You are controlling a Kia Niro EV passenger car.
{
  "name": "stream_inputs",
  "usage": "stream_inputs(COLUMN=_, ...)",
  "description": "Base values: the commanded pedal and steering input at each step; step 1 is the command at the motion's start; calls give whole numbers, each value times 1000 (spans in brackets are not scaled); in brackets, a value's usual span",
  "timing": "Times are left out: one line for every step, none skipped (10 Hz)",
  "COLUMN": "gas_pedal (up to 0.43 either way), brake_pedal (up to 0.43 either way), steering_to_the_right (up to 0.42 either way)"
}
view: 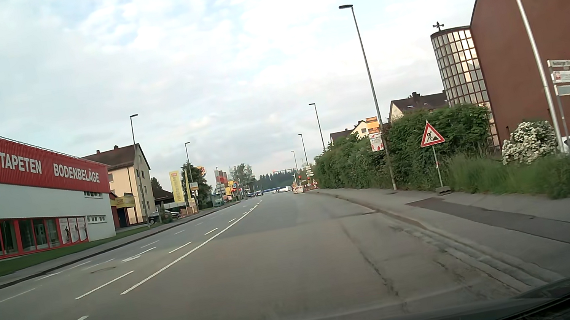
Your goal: Follow the waypoints while adhering to traffic rules and regulations
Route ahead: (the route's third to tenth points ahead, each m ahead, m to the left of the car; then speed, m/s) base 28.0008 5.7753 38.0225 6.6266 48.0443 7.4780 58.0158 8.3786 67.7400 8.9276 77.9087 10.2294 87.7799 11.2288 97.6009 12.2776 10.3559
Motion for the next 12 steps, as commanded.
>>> stream_inputs(gas_pedal=110, brake_pedal=0, steering_to_the_right=-8)
stream_inputs(gas_pedal=110, brake_pedal=0, steering_to_the_right=-8)
stream_inputs(gas_pedal=110, brake_pedal=0, steering_to_the_right=-9)
stream_inputs(gas_pedal=110, brake_pedal=0, steering_to_the_right=-8)
stream_inputs(gas_pedal=110, brake_pedal=0, steering_to_the_right=-9)
stream_inputs(gas_pedal=110, brake_pedal=0, steering_to_the_right=-9)
stream_inputs(gas_pedal=110, brake_pedal=0, steering_to_the_right=-8)
stream_inputs(gas_pedal=110, brake_pedal=0, steering_to_the_right=-9)
stream_inputs(gas_pedal=110, brake_pedal=0, steering_to_the_right=-8)
stream_inputs(gas_pedal=110, brake_pedal=0, steering_to_the_right=-9)
stream_inputs(gas_pedal=110, brake_pedal=0, steering_to_the_right=-8)
stream_inputs(gas_pedal=110, brake_pedal=0, steering_to_the_right=-9)
